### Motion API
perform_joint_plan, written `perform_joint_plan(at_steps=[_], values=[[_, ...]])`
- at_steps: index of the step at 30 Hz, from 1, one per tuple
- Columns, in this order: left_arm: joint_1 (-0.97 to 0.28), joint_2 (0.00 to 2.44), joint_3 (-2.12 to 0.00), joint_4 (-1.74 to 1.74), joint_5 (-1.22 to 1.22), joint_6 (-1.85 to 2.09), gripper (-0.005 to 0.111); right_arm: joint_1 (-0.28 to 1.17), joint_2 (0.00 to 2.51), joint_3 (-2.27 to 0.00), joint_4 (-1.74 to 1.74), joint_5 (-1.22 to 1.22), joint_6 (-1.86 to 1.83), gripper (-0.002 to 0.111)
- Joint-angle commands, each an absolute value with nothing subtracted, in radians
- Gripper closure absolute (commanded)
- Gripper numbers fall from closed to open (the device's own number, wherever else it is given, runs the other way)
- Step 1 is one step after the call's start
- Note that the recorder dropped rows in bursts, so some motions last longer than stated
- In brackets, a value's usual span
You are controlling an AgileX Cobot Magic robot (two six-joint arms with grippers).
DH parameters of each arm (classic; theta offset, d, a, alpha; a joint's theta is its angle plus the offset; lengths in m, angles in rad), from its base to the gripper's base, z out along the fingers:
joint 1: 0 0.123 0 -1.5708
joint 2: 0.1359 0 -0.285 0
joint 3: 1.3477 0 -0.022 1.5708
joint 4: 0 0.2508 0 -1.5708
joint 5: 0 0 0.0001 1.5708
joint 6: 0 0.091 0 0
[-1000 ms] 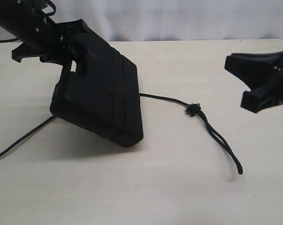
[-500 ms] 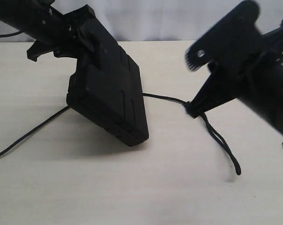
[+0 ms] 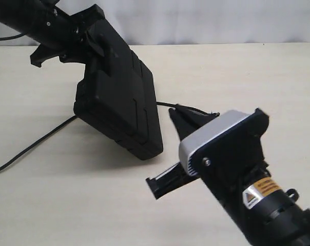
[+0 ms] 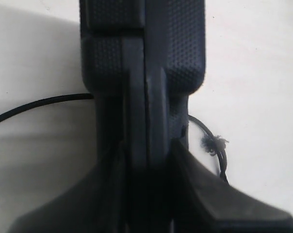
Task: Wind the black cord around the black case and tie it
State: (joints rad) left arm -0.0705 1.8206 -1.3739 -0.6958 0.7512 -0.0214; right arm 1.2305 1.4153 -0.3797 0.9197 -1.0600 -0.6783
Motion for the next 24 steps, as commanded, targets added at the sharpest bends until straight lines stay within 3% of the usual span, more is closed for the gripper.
perform_joint_plan(at_steps=[1,5,7,13,14,18,24], values=[[-0.071,1.798,-1.391,-0.754,0.727,-0.022,0.107,1.220,1.566,-0.372,0.657,-1.069,-0.302,0.104],[-0.071,1.798,-1.391,-0.754,0.743,-0.022,0.107,1.182,1.685,-0.389,0.624,-1.067,-0.223,0.102],[-0.071,1.798,-1.391,-0.754,0.749,-0.022,0.107,1.171,1.716,-0.395,0.674,-1.069,-0.267,0.094],[-0.071,1.798,-1.391,-0.754,0.749,-0.022,0.107,1.173,1.736,-0.422,0.696,-1.076,-0.628,0.049],[-0.071,1.798,-1.391,-0.754,0.749,-0.022,0.107,1.173,1.739,-0.444,0.700,-1.041,-0.680,0.038],[-0.071,1.798,-1.391,-0.750,0.749,-0.022,0.107,1.173,1.780,-0.541,0.702,-0.885,-0.807,0.013],[-0.071,1.798,-1.391,-0.743,0.749,-0.022,0.107,1.173,1.879,-0.658,0.990,-0.958,-0.854,0.012]])
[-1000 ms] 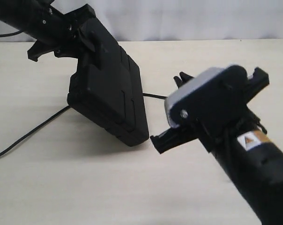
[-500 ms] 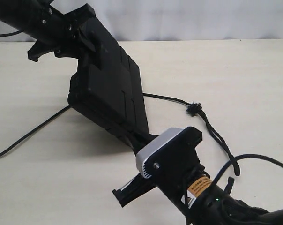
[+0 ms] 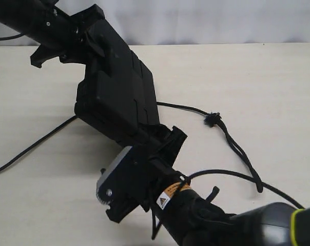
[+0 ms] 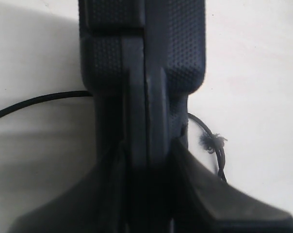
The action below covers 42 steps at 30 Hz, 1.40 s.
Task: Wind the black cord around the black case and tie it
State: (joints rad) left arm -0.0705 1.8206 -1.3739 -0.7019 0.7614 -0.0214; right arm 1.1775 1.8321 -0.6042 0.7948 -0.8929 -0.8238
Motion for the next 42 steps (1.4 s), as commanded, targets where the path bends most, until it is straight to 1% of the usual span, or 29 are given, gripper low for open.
perform_joint_plan(at_steps=[1,6,10,13,16,18,19,20,21,22,30,32,34,37,39,42], values=[[-0.071,1.798,-1.391,-0.743,0.749,-0.022,0.107,1.173,1.890,-0.672,1.027,-0.979,-0.854,0.012],[-0.071,1.798,-1.391,-0.742,0.736,-0.022,0.107,1.177,1.960,-0.732,0.956,-1.022,-0.763,0.012],[-0.071,1.798,-1.391,-0.742,0.749,-0.022,0.107,1.175,2.081,-0.799,1.015,-1.221,-0.774,0.012],[-0.071,1.798,-1.391,-0.742,0.749,-0.022,0.107,1.171,2.125,-0.834,1.001,-1.221,-0.777,0.015],[-0.071,1.798,-1.391,-0.742,0.749,-0.022,0.107,1.171,2.148,-0.898,1.024,-1.221,-0.856,0.030],[-0.071,1.798,-1.391,-0.742,0.749,-0.022,0.107,1.171,2.148,-0.942,1.104,-1.221,-0.903,0.043],[-0.071,1.798,-1.391,-0.742,0.749,-0.022,0.107,1.169,2.148,-0.956,1.134,-1.221,-0.905,0.053],[-0.071,1.798,-1.391,-0.737,0.749,-0.022,0.107,1.165,2.148,-0.960,1.152,-1.221,-0.905,0.068],[-0.071,1.798,-1.391,-0.713,0.749,-0.022,0.107,1.163,2.148,-0.960,1.166,-1.221,-0.905,0.092],[-0.071,1.798,-1.391,-0.713,0.749,-0.020,0.107,1.163,2.148,-0.960,1.169,-1.221,-0.900,0.104],[-0.071,1.798,-1.391,-0.715,0.727,0.153,0.107,1.163,2.148,-0.960,1.195,-1.221,-0.817,0.104],[-0.071,1.798,-1.391,-0.715,0.727,0.199,0.104,1.163,2.148,-0.960,1.195,-1.221,-0.814,0.104],[-0.071,1.798,-1.391,-0.716,0.727,0.217,0.095,1.163,2.148,-0.960,1.195,-1.221,-0.795,0.104],[-0.071,1.798,-1.393,-0.716,0.727,0.272,0.075,1.165,2.148,-0.960,1.195,-1.221,-0.760,0.104],[-0.071,1.797,-1.415,-0.680,0.736,0.296,0.064,1.165,2.146,-0.960,1.198,-1.221,-0.726,0.104],[-0.069,1.795,-1.481,-0.599,0.772,0.296,0.055,1.165,2.137,-0.960,1.223,-1.221,-0.667,0.104]])
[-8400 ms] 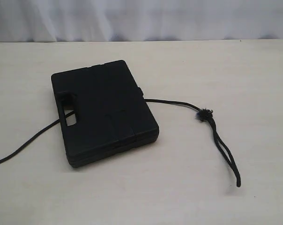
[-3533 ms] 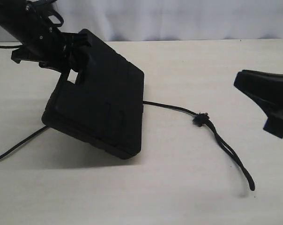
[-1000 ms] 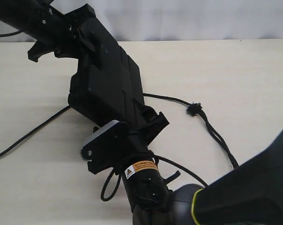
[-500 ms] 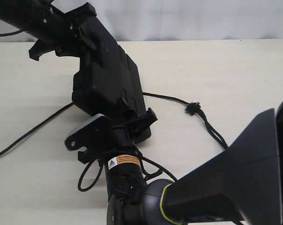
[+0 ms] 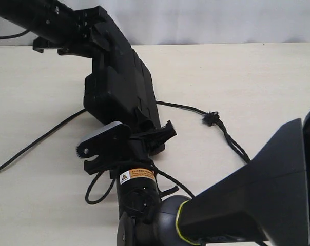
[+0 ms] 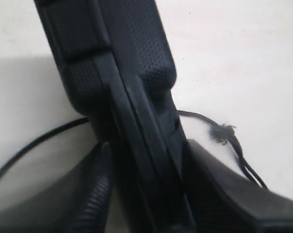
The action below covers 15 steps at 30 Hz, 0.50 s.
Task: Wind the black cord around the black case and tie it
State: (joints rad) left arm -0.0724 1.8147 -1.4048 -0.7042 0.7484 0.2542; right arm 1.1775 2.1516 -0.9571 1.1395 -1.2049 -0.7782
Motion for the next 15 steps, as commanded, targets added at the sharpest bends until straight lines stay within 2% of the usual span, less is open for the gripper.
perform_joint_plan(at_steps=[1,6,10,15], values=[[-0.069,1.791,-1.511,-0.567,0.794,0.296,0.054,1.165,2.132,-0.960,1.230,-1.221,-0.665,0.104],[-0.069,1.743,-1.630,-0.445,0.893,0.294,0.054,1.165,2.095,-0.960,1.252,-1.221,-0.619,0.104],[-0.071,1.700,-1.639,-0.332,0.953,0.292,0.055,1.165,2.063,-0.960,1.256,-1.148,-0.499,0.104],[-0.071,1.655,-1.558,-0.224,0.970,0.287,0.070,1.163,2.033,-0.960,1.260,-1.117,-0.414,0.104]])
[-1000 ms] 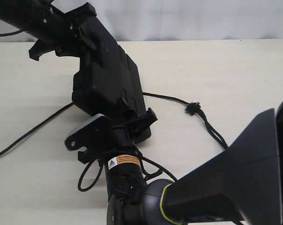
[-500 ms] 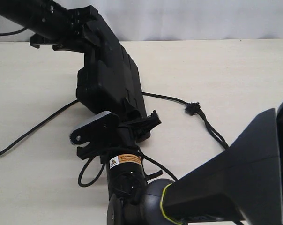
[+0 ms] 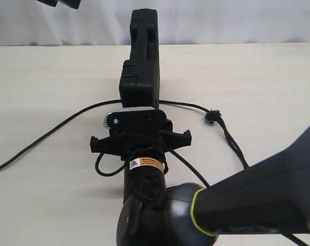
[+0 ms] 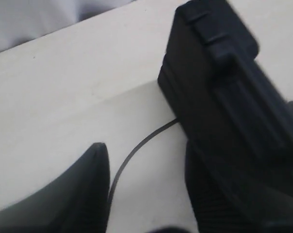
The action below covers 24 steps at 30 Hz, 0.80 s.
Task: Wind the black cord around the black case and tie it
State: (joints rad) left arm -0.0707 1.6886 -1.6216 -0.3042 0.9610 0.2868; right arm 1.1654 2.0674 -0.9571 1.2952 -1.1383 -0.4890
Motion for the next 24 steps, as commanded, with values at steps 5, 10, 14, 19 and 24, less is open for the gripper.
perform_joint_plan(at_steps=[5,10,14,19,24], values=[[-0.071,1.540,-1.341,-0.223,0.759,0.360,0.083,1.163,2.003,-0.960,1.279,-1.075,-0.423,0.104],[-0.091,1.330,-0.996,-0.276,0.363,0.436,0.097,1.163,1.998,-0.960,1.280,-1.054,-0.423,0.104],[-0.182,1.194,-0.634,-0.291,-0.078,0.473,0.098,1.163,1.998,-0.960,1.287,-1.053,-0.423,0.104],[-0.199,1.250,-0.505,-0.291,-0.282,0.448,0.097,1.163,1.998,-0.960,1.322,-1.012,-0.426,0.104],[-0.306,1.276,-0.519,-0.264,-0.330,0.425,0.077,1.163,1.998,-0.960,1.322,-1.004,-0.476,0.104]])
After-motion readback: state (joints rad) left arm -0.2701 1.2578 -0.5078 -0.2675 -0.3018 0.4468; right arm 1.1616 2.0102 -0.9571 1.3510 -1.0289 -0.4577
